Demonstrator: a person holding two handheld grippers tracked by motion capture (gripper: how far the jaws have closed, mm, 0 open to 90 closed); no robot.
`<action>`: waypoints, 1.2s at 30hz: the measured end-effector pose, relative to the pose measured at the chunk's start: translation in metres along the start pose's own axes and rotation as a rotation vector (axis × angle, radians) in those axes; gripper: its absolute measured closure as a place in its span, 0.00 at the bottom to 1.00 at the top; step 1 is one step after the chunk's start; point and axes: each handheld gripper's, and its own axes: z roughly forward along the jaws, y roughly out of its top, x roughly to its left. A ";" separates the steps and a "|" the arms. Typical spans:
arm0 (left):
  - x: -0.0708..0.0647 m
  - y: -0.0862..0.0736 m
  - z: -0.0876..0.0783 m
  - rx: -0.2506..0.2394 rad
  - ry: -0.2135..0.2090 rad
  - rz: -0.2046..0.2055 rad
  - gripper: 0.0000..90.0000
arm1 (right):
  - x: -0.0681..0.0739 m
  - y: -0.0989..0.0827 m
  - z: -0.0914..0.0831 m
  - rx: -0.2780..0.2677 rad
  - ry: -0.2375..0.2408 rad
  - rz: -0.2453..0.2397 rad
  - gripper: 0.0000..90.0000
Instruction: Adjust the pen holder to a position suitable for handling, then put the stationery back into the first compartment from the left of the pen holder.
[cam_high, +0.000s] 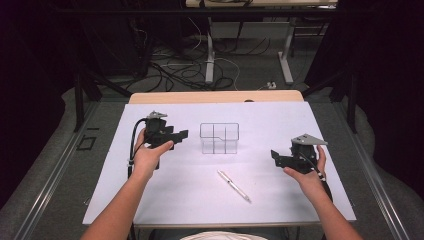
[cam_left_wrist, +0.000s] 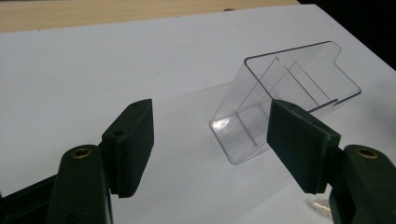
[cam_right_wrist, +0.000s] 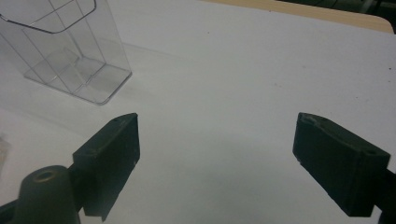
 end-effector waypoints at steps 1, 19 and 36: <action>0.000 -0.002 -0.002 -0.008 0.006 0.021 0.35 | 0.001 0.001 0.000 0.000 0.008 0.001 0.16; 0.008 -0.034 -0.023 -0.095 -0.008 0.042 0.03 | 0.022 0.010 -0.006 0.029 0.066 -0.071 0.19; -0.001 -0.041 -0.026 -0.116 -0.006 0.070 0.02 | 0.047 0.013 -0.001 0.121 0.186 -0.119 0.35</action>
